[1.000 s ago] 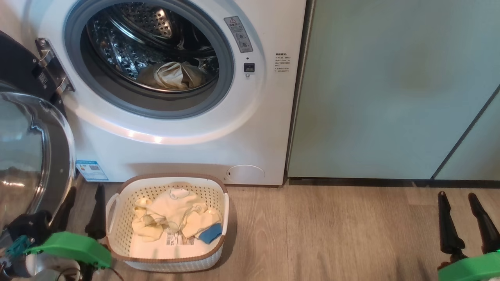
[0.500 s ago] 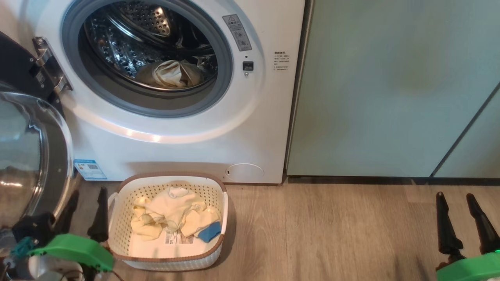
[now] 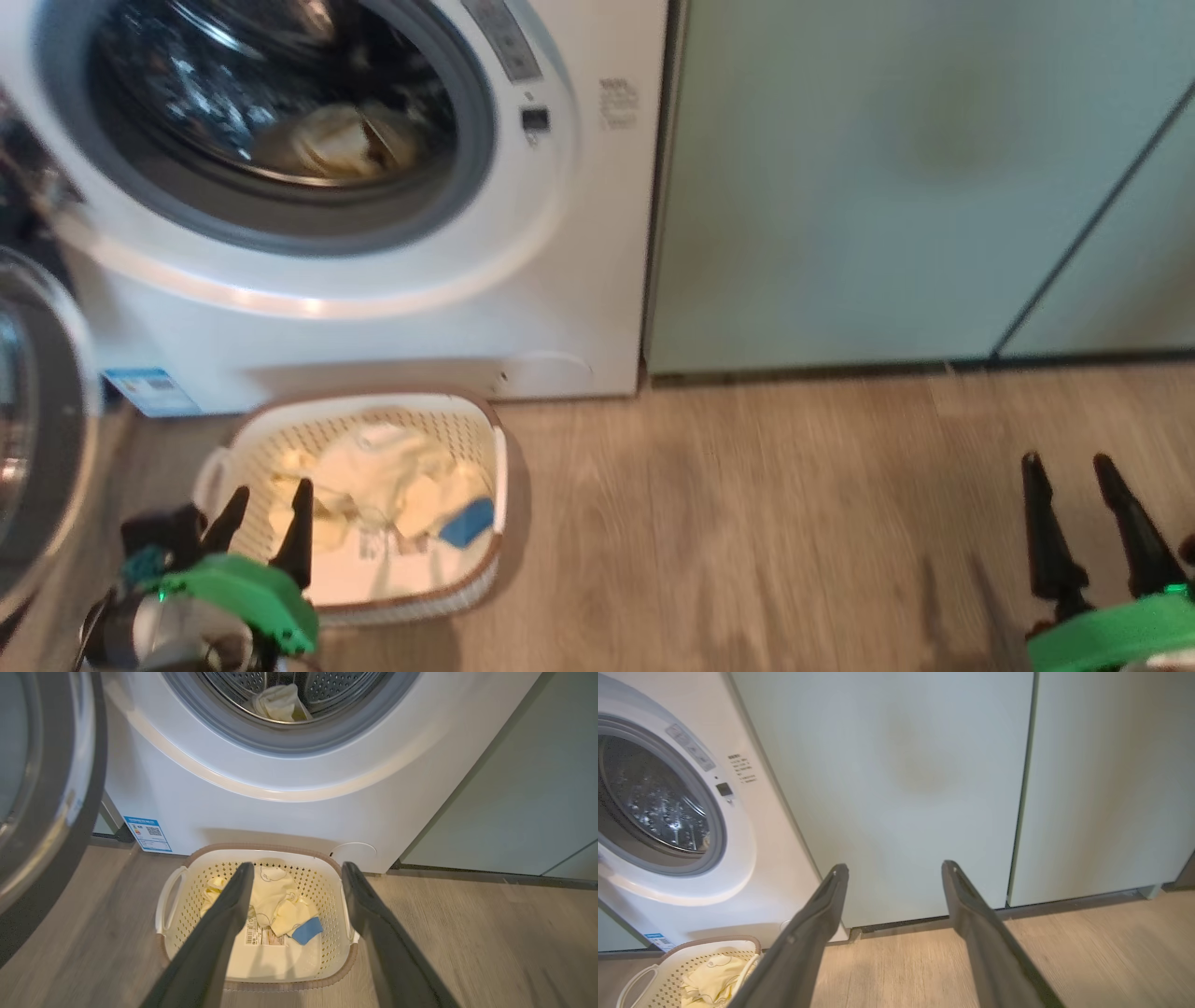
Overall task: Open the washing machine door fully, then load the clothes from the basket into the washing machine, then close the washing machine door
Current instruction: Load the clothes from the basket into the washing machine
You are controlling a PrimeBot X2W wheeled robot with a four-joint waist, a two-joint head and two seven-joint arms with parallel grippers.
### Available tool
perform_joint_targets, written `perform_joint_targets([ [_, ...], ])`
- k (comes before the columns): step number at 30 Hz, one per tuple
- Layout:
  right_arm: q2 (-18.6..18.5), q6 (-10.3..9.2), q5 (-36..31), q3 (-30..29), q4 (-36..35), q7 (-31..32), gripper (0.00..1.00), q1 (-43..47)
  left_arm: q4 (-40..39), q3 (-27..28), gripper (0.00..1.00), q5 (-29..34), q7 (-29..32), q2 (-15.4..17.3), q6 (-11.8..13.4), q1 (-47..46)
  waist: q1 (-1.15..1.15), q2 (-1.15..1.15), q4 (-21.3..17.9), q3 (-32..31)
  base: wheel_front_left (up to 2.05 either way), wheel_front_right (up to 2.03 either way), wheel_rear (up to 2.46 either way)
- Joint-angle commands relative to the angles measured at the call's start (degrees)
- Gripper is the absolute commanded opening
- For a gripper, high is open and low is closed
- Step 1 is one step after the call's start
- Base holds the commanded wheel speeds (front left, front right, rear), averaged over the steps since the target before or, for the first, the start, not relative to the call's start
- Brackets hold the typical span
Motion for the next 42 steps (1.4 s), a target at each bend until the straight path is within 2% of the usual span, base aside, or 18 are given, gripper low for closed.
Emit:
perform_joint_targets([
  [1, -1.45, 0.01, 0.3, 1.15, -2.1, -0.38, 1.0, -3.41, -0.39, 1.76, 1.0, 0.6, -0.4, 1.64, -0.06, -3.68, 0.0, 0.0, -1.95, 3.02, 0.0, 0.0, 0.0],
  [11, -0.39, 0.01, 0.82, 2.1, -2.98, -0.38, 1.0, -9.75, 17.77, -3.07, 1.0, 1.45, 0.96, 5.26, -0.06, -19.53, 0.0, 0.0, -5.85, 17.64, 0.0, 0.0, 0.0],
  [24, 0.25, 0.01, 0.88, 3.41, -4.43, -0.38, 1.0, -17.48, 34.44, -6.85, 1.0, 1.56, 6.37, 8.87, 0.26, -38.25, 0.0, 0.0, -7.33, 34.69, 0.0, 0.0, 0.0],
  [30, -0.51, 0.01, 0.58, 4.45, -5.04, -0.38, 1.0, -19.83, 37.9, -8.43, 1.0, 2.83, 8.43, 9.36, 1.9, -43.99, 0.0, 0.0, -7.3, 39.77, 0.0, 0.0, 0.0],
  [42, -2.14, 0.01, 0.31, 5.64, -6.05, -0.38, 1.0, -22.77, 39.65, -11.29, 1.0, 5.13, 9.91, 9.95, 5.13, -52.55, 0.0, 0.0, -6.46, 47.4, 0.0, 0.0, 0.0],
])
